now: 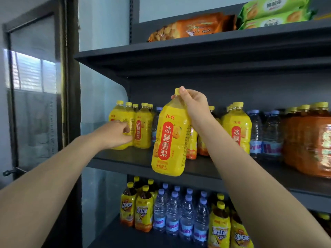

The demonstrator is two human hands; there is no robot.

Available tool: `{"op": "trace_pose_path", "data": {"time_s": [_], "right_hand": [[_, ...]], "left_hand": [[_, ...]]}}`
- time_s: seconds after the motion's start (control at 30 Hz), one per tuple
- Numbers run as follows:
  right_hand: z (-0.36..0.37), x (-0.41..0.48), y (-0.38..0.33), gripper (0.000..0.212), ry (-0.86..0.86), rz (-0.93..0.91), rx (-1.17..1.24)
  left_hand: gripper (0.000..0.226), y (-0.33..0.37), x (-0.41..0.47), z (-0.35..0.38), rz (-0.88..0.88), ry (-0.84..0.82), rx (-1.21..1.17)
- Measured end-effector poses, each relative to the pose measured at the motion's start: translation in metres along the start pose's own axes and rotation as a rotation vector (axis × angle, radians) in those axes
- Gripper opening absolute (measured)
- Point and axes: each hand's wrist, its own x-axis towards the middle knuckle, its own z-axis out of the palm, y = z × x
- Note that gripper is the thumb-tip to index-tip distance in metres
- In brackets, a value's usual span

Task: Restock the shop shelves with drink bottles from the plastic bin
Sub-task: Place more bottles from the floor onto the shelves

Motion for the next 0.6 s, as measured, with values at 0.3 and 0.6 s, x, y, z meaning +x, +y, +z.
{"op": "trace_pose_path", "data": {"time_s": [0.3, 0.6], "right_hand": [[0.043, 0.046, 0.043, 0.021, -0.009, 0.038, -0.017], [0.106, 0.086, 0.079, 0.025, 0.029, 0.041, -0.106]], "left_hand": [[0.039, -0.035, 0.038, 0.028, -0.009, -0.062, 0.022], [0.038, -0.084, 0.08, 0.055, 0.094, -0.098, -0.032]]}}
